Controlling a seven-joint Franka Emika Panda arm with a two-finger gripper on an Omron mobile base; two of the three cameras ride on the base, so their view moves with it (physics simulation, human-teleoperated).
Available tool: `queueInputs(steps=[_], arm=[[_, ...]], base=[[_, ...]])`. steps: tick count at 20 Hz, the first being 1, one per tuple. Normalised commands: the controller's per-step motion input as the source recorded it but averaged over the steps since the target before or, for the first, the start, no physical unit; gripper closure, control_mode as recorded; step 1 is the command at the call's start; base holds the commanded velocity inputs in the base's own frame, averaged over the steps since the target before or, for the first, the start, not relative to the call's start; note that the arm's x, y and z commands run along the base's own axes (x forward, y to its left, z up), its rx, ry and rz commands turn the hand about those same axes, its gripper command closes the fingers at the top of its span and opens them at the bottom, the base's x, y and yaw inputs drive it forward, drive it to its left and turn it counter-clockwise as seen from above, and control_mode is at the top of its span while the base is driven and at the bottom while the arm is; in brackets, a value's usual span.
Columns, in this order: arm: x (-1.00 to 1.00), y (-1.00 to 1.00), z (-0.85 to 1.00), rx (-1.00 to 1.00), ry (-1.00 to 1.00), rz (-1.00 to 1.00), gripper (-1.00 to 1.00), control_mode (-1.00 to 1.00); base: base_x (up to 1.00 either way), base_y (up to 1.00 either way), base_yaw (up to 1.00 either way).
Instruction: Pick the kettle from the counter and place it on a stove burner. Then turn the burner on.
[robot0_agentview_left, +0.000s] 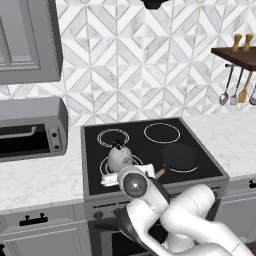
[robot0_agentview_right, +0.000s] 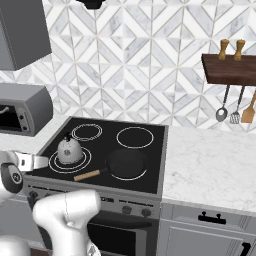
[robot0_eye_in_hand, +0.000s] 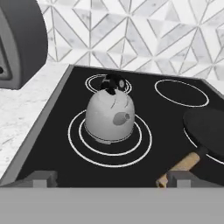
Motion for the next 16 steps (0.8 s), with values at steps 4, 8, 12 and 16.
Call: queueInputs(steps=[4, 8, 12, 16], arm=[[-0.50, 0.41, 0.00, 0.00, -0.24, -0.19, -1.00, -1.00], [-0.39, 0.37, -0.01, 0.00, -0.20, -0.18, -1.00, -1.00], [-0.23, 0.25, -0.09, 0.01, -0.13, -0.13, -1.00, -1.00], [-0.19, 0.16, -0.17, 0.00, -0.10, -0.02, -1.00, -1.00]], base=[[0.00, 0.00, 0.00], [0.00, 0.00, 0.00], [0.00, 0.00, 0.00], [0.00, 0.00, 0.00]])
